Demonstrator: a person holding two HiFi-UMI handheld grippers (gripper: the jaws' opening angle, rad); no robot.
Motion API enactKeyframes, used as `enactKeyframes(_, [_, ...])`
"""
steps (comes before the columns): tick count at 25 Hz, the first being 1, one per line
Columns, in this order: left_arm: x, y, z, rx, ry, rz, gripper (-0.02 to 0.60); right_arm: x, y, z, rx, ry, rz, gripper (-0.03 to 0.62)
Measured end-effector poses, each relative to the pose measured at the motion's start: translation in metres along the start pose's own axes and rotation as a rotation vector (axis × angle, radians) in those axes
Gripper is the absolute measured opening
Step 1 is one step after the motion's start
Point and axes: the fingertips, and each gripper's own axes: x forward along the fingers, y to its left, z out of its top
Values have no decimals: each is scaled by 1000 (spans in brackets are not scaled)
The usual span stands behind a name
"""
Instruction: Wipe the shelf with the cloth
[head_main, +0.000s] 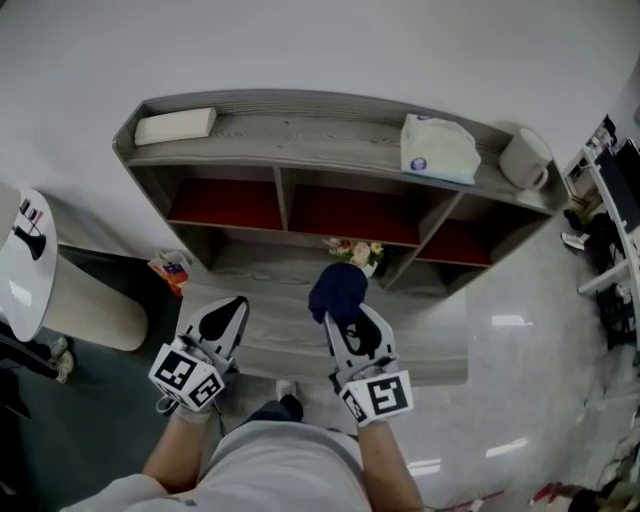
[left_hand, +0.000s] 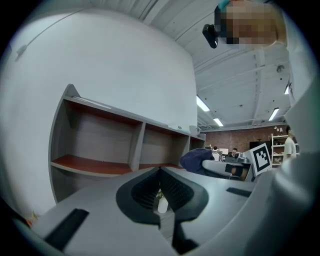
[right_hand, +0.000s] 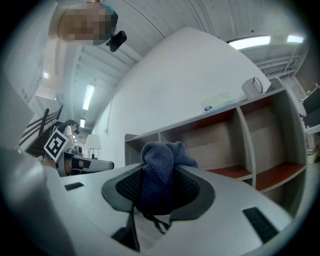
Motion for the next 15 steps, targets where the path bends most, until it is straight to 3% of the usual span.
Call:
enactKeyframes(7, [17,45,8,-5,5,-61,15,53,-7,5,-1,-12,-35,144])
enactKeyframes(15, [26,65,18,11,1,-93,15,100,-14,21,155,-95,23,143])
